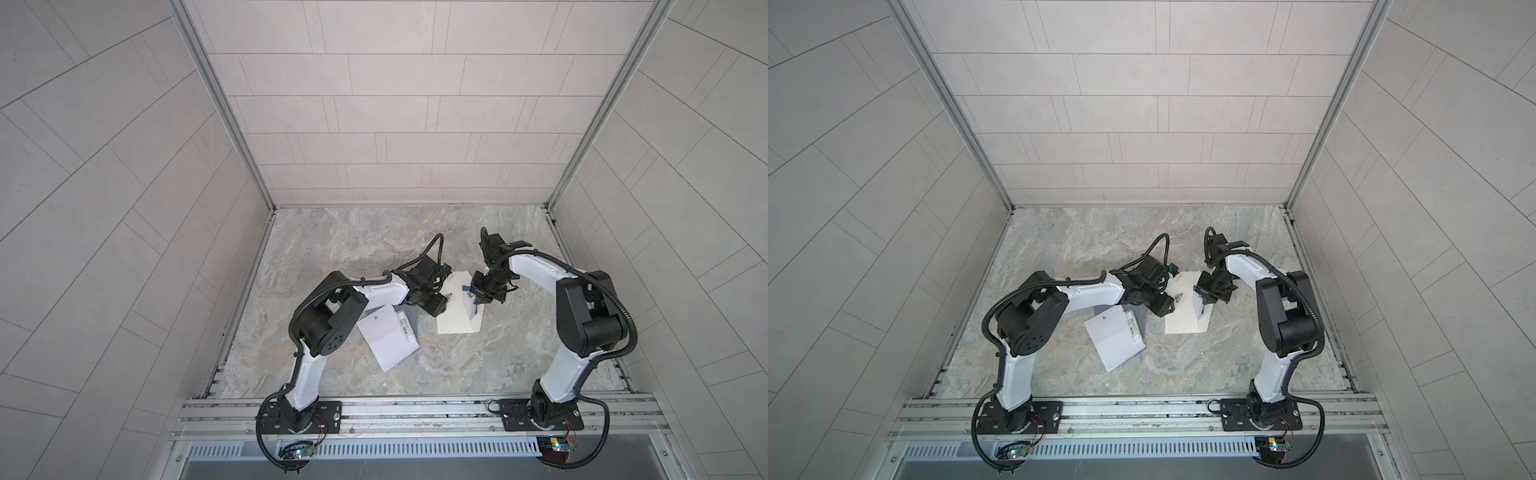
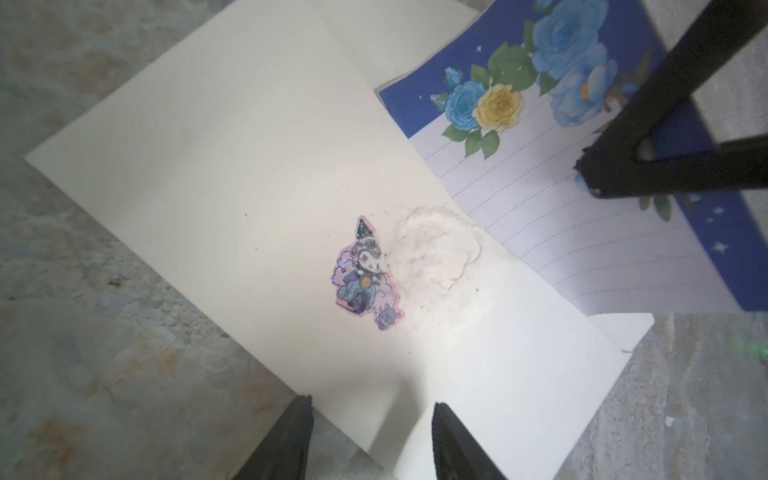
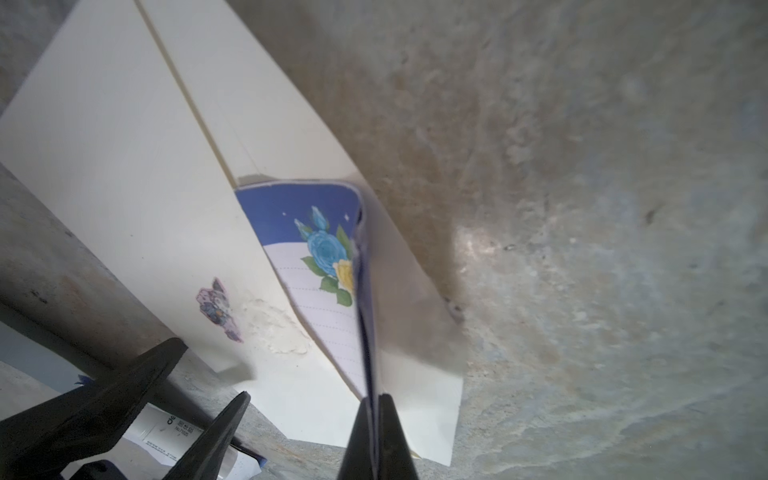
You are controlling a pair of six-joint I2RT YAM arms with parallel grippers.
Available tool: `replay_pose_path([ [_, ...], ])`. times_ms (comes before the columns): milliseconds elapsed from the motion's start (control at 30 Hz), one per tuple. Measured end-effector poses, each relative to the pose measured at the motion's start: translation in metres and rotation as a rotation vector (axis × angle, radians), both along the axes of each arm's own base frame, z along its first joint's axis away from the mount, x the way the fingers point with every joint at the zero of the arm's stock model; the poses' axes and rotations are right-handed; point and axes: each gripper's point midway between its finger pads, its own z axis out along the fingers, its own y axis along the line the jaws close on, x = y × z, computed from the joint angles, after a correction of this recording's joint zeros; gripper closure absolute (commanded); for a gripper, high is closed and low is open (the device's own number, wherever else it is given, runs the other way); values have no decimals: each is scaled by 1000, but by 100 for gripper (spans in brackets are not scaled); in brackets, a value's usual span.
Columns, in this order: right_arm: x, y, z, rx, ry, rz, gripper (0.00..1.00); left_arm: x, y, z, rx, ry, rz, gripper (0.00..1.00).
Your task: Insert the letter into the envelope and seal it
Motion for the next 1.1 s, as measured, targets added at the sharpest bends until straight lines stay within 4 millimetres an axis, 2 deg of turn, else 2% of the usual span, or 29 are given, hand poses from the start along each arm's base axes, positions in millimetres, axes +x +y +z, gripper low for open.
replay_pose_path([
  [433, 10, 11, -3, 72, -58, -14, 100, 1, -1, -1, -10, -4, 2, 50],
  [733, 12, 11, 7, 97, -157, -48, 100, 3, -1, -3, -5, -12, 9, 51],
  [967, 26, 11, 23, 122, -247, -61, 100, 6, -2, -2, -17, -15, 18, 47],
  [1100, 28, 8, 24, 126, -252, -65, 100, 9, -1, -2, -31, -1, 26, 45],
])
